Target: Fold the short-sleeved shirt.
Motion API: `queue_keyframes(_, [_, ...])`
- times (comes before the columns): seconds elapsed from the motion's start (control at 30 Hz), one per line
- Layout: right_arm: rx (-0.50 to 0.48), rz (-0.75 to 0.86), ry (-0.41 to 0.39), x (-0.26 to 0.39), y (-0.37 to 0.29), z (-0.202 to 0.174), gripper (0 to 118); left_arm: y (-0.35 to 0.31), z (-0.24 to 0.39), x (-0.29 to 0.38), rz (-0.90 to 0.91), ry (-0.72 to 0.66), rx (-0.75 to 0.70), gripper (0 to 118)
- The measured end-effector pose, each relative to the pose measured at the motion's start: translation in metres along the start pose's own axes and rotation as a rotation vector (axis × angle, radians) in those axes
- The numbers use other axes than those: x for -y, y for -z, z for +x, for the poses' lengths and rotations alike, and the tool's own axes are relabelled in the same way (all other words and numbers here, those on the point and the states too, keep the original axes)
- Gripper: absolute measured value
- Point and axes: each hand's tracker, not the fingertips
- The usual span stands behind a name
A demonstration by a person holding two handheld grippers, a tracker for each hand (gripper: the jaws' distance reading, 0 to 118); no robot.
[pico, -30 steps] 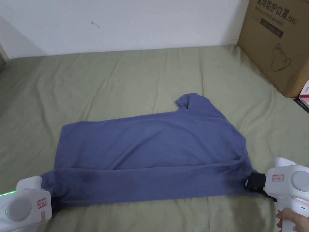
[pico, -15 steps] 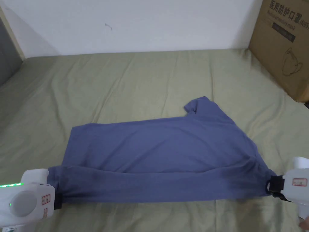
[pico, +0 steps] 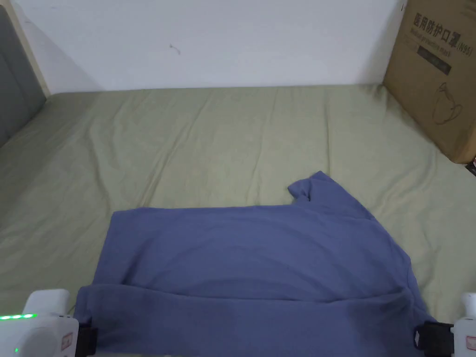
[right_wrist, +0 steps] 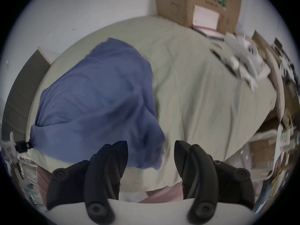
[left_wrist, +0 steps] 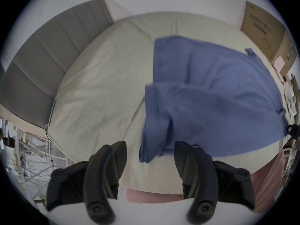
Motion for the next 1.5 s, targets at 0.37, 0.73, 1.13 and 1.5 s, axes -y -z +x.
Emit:
queue_keyframes(0.37, [-0.141, 0.086, -0.047, -0.08, 0.012, -0.08, 0, -0.017, 0.062, -0.069, 0.12, 0.036, 0.102, 0])
queue_keyframes(0.73, [-0.153, 0.064, -0.057, -0.197, 0.091, -0.079, 34, 0.011, 0.088, -0.107, 0.094, 0.046, 0.126, 0])
queue_keyframes(1.13, [-0.04, -0.104, -0.104, -0.243, 0.201, -0.059, 75, 0.047, 0.088, -0.109, 0.004, 0.048, 0.103, 0])
queue_keyframes(1.5, [-0.139, -0.083, -0.119, -0.25, 0.177, -0.069, 6, 0.051, 0.062, -0.137, 0.063, -0.002, 0.121, 0])
